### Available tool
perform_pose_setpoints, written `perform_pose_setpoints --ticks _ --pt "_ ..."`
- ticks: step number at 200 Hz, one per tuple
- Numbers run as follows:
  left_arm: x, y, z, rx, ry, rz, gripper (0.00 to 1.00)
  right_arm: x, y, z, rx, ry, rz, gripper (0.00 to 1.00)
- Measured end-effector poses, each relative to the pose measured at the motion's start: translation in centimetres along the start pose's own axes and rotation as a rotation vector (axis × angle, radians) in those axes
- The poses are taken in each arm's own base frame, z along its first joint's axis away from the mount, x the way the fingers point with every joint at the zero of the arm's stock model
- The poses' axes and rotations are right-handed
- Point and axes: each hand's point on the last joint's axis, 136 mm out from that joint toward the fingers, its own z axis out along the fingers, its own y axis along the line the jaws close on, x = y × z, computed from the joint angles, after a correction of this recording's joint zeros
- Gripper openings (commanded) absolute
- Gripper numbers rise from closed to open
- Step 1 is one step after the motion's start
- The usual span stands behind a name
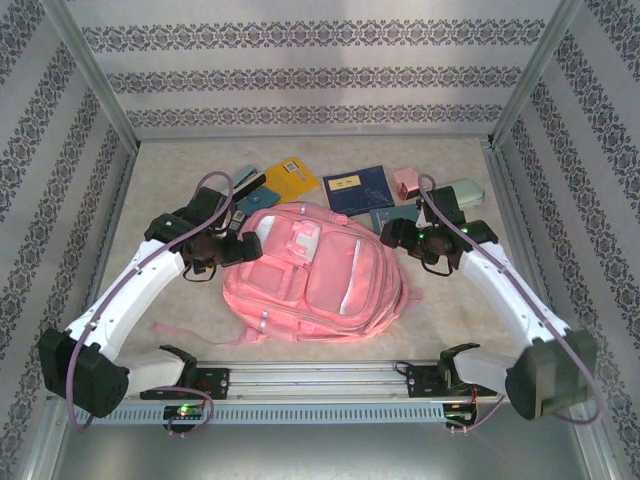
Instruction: Pack books, pencil case, and school supplies into a backpack
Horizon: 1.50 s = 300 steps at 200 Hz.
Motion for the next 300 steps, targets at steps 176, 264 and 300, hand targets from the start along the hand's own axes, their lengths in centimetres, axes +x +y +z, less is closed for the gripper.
perform_pose_setpoints --ticks 176,264,300 --pt "6.4 2.3 5.4 -0.042 0.283 -0.142 0.75 5.3 -0.7 3.2 -0.032 0.195 0.117 0.0" --pt "-2.1 -1.7 -1.2 -0.009 0.015 -0.023 0.88 2.9 7.6 -5.5 -0.338 0.139 0.368 0.0" --pt "-3.1 -3.8 -6.2 0.008 -0.076 0.087 0.85 1.6 10.3 -7.8 -0.425 0.136 0.473 0.0"
